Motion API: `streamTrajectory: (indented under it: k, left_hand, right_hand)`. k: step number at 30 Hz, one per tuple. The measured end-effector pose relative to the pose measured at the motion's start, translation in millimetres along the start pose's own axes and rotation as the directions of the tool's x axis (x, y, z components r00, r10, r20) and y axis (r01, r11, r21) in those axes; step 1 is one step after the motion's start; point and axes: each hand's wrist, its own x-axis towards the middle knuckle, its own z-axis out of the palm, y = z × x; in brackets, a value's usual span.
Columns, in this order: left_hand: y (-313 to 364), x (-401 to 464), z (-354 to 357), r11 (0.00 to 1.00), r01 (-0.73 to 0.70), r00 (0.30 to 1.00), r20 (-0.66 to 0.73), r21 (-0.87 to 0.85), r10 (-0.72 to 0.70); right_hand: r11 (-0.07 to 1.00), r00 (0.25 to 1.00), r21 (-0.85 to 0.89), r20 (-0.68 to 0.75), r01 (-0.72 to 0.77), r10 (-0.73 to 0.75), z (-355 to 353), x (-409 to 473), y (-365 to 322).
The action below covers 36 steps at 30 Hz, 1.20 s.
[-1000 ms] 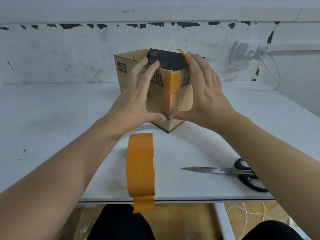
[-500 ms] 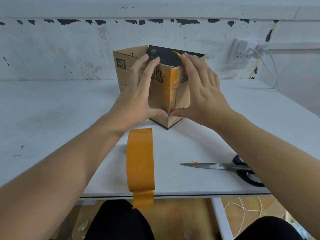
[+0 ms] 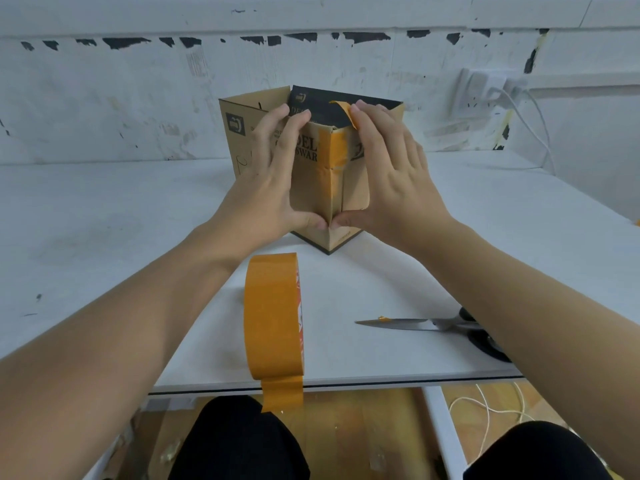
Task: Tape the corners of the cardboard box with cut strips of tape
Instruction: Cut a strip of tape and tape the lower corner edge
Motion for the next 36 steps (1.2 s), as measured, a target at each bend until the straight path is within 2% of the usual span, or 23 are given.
streamTrajectory:
  k: [10, 18, 25, 30, 36]
  left_hand:
    - [-4, 0, -3, 1.0, -0.013, 1.0, 0.02, 0.024, 0.012]
    - [2, 1, 0, 1.0, 0.022, 1.0, 0.003, 0.009, -0.022]
    - [0, 0, -2, 1.0, 0.015, 1.0, 0.021, 0.0, -0.015]
    - [-3, 3, -1, 0.999, 0.0, 0.998, 0.064, -0.033, 0.002]
    - [-3, 1, 0, 1.0, -0.005, 0.999, 0.05, -0.022, 0.006]
  right_hand:
    - [0.999, 0.999, -0.017, 0.017, 0.043, -0.042, -2, -4, 7]
    - [0.997, 0.998, -0.056, -0.031, 0.055, -0.057, 6, -1, 4]
    - [0.985, 0.987, -0.068, -0.016, 0.156, -0.157, 1, 3, 13]
    - [0.99, 0.99, -0.037, -0.006, 0.138, -0.139, 0, 1, 10]
    - [0.994, 0.994, -0.008, 0.0, 0.113, -0.113, -1, 2, 4]
